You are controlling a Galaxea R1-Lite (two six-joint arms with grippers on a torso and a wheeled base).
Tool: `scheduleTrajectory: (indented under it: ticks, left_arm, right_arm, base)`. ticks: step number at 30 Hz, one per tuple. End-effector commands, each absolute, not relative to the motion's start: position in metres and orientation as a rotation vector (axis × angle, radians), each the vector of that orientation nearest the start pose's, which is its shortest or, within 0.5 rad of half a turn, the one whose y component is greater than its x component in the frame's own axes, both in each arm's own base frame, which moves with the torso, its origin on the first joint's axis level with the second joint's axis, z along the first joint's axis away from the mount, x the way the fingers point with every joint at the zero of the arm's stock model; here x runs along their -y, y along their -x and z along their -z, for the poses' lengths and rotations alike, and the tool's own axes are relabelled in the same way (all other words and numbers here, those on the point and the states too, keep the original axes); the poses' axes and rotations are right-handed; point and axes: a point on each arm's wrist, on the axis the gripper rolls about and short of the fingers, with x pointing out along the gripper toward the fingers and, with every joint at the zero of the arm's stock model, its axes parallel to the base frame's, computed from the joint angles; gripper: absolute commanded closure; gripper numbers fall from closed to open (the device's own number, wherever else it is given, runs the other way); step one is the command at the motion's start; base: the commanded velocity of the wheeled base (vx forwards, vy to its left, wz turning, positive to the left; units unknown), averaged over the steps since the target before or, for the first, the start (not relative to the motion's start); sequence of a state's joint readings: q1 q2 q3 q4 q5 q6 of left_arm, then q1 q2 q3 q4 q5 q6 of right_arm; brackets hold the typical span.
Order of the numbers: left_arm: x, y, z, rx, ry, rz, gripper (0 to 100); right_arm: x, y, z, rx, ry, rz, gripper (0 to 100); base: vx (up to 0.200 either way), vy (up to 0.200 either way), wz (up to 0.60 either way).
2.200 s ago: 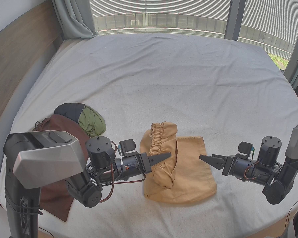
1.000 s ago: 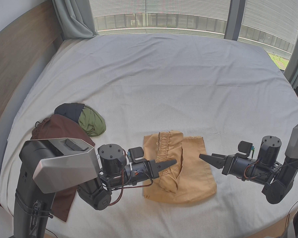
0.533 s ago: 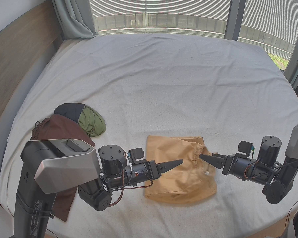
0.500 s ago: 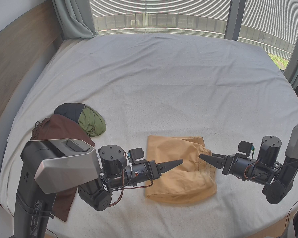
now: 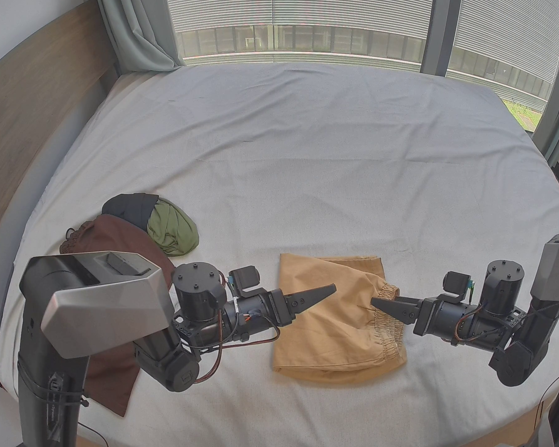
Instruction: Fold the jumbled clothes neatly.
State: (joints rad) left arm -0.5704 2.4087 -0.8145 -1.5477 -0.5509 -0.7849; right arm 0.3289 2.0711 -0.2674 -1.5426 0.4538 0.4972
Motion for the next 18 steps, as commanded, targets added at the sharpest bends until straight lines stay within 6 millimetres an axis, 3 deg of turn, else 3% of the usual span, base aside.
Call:
scheduleTrajectory:
  ticks: [1,9,18]
  left_arm:
    - [0.213,-0.325,-0.034,-0.449,0.695,1.032,0]
    - [0.180,-0.326,-0.059,-0.387,0.692,0.991,0]
    - [0.121,-0.317,-0.095,-0.313,0.665,0.965,0]
  right_arm:
    - [-0.101,-0.254,-0.038,-0.505,-0.483,-0.695,0]
    - [-0.107,-0.251,-0.020,-0.585,-0.478,-0.695,0]
    - [-0.116,-0.243,-0.003,-0.662,-0.460,-0.690,0]
  base:
    - [0.000,0.000,0.00]
    - [0.000,0.000,0.00]
    - [0.000,0.000,0.00]
